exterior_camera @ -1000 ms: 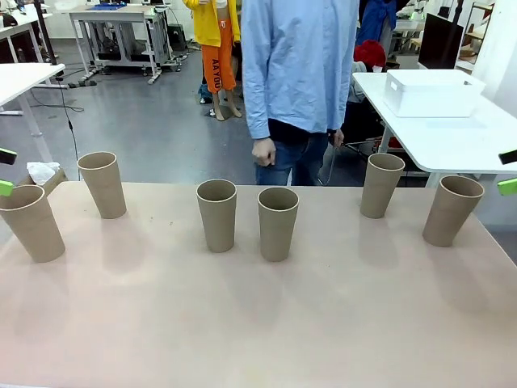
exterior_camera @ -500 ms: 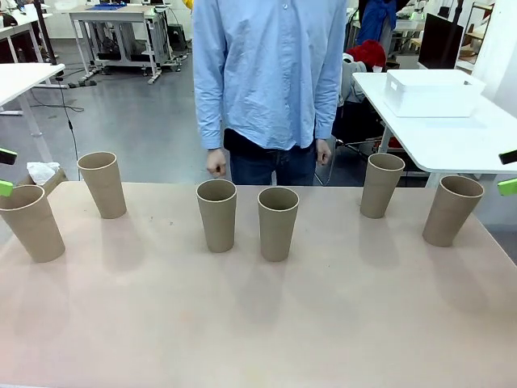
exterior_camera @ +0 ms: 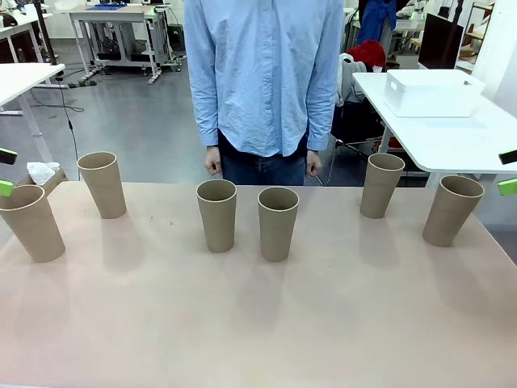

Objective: Stack the cups and store them in the basket.
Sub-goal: Pick up two Reusable plastic cups , one in each hand.

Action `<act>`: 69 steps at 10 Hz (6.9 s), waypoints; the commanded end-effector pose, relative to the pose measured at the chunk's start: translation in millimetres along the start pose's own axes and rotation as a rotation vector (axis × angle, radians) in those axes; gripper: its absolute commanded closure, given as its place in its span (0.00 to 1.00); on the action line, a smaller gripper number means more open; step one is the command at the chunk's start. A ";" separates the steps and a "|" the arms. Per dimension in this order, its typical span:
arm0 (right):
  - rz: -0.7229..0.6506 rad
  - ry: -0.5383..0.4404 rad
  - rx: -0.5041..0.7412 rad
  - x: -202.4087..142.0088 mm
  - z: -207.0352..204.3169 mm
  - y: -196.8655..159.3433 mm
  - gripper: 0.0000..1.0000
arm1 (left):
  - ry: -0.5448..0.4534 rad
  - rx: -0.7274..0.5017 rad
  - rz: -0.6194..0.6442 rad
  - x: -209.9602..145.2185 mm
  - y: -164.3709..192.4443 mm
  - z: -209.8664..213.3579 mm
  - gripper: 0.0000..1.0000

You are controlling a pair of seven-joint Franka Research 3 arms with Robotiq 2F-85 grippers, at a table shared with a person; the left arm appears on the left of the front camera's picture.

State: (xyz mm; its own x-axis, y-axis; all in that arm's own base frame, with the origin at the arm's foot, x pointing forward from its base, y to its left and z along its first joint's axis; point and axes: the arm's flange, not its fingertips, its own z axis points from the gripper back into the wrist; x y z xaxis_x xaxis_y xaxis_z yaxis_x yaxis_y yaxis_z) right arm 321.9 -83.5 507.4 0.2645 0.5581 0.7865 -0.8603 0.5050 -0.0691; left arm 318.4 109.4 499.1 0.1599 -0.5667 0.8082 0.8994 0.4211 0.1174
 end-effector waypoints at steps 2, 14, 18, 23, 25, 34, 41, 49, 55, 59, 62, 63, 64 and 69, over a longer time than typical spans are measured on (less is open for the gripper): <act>0.019 -0.029 0.004 -1.5 -0.2 -3.3 0.00 | -0.020 -0.001 -0.020 0.4 2.2 0.5 0.00; 0.019 -0.029 0.004 -1.5 -0.2 -3.3 0.00 | -0.020 -0.001 -0.020 0.4 2.2 0.5 0.00; 0.011 0.012 0.016 13.3 -8.9 -25.3 0.00 | 0.031 -0.009 -0.016 1.4 28.2 -2.5 0.00; -0.041 -0.098 0.186 9.6 -46.0 -156.9 0.00 | -0.100 -0.176 0.024 -33.7 145.1 5.0 0.00; -0.030 -0.182 0.242 -20.7 -47.9 -193.6 0.00 | -0.233 -0.229 0.017 -72.6 167.0 28.9 0.00; -0.031 -0.350 0.253 -125.4 -53.5 -210.5 0.00 | -0.467 -0.249 -0.046 -170.1 160.5 49.9 0.00; -0.054 -0.566 0.321 -201.1 -86.9 -258.8 0.00 | -0.553 -0.332 0.050 -249.8 185.3 9.7 0.00; 0.046 -0.538 0.453 -239.6 -140.4 -248.6 0.00 | -0.629 -0.485 0.078 -295.5 170.8 -62.8 0.00; 0.027 -0.528 0.479 -242.0 -150.7 -243.3 0.00 | -0.630 -0.493 0.111 -297.0 170.0 -77.7 0.00; 0.077 -0.560 0.438 -246.2 -163.3 -233.7 0.00 | -0.633 -0.411 0.004 -296.8 153.3 -101.8 0.00; 0.069 -0.562 0.455 -248.4 -168.0 -228.1 0.00 | -0.667 -0.386 -0.006 -299.1 143.5 -112.2 0.00; 0.066 -0.560 0.464 -247.9 -169.8 -226.1 0.00 | -0.675 -0.379 -0.005 -298.1 141.3 -114.7 0.00; 0.066 -0.561 0.462 -247.0 -171.8 -224.2 0.00 | -0.683 -0.364 0.000 -297.4 139.2 -117.8 0.00; 0.045 -0.563 0.450 -242.1 -173.8 -219.4 0.00 | -0.667 -0.357 0.000 -290.5 132.4 -131.9 0.00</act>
State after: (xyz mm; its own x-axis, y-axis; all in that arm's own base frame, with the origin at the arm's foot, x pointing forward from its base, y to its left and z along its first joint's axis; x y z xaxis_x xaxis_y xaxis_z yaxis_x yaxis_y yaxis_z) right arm 525.0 -225.2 221.0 0.0874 0.0801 0.9930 -0.9937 0.0778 0.0811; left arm 459.6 246.9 205.8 0.0207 0.0359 0.9991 0.9961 0.0849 -0.0237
